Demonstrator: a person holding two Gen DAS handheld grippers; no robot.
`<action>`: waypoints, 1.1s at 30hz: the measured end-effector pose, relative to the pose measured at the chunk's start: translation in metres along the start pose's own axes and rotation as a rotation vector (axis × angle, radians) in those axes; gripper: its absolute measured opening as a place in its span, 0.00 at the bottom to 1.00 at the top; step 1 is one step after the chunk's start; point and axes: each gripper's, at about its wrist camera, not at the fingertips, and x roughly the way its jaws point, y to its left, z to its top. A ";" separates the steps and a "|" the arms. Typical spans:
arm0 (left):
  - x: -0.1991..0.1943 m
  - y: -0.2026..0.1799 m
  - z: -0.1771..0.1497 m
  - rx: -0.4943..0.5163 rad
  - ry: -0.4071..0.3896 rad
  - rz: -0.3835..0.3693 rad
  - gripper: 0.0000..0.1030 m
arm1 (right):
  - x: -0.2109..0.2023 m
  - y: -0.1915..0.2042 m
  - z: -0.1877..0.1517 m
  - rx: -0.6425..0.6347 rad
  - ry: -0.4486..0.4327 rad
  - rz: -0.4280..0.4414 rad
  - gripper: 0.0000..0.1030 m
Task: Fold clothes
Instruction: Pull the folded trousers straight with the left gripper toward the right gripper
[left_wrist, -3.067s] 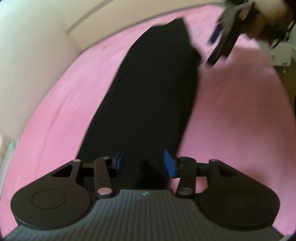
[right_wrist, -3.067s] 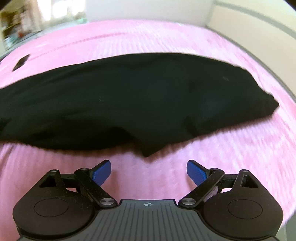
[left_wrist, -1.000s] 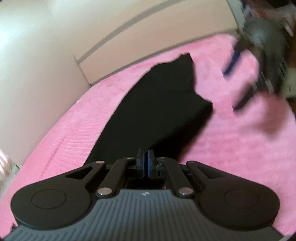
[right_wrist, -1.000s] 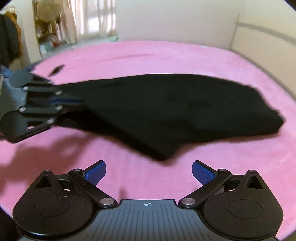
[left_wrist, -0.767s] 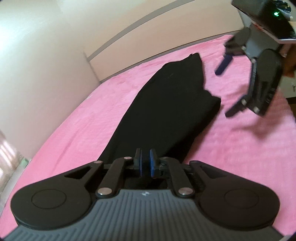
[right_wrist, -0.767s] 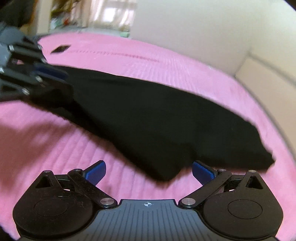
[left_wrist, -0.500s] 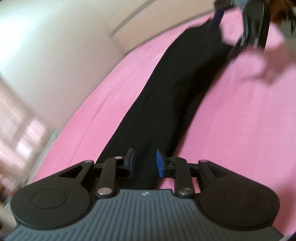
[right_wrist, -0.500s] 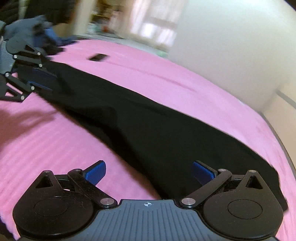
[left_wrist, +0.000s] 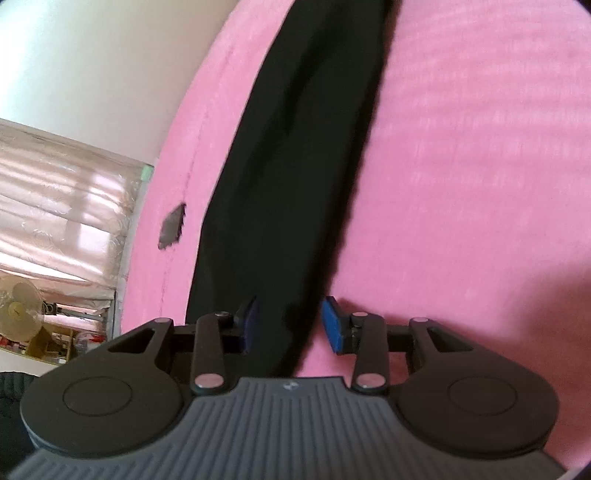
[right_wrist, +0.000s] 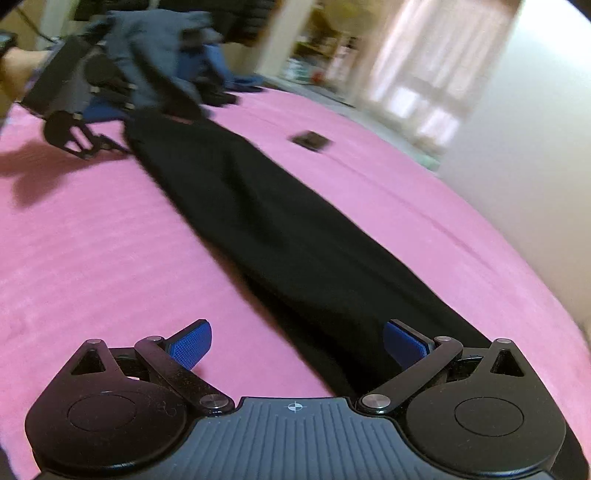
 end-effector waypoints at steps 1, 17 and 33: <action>0.003 0.002 -0.007 -0.013 0.006 -0.008 0.28 | 0.007 0.004 0.008 -0.007 -0.007 0.025 0.99; 0.084 0.170 -0.025 -0.566 -0.032 -0.077 0.31 | 0.176 -0.075 0.148 0.072 0.000 0.319 0.71; 0.141 0.190 0.005 -0.372 -0.045 -0.221 0.01 | 0.176 -0.159 0.099 0.243 0.033 0.330 0.06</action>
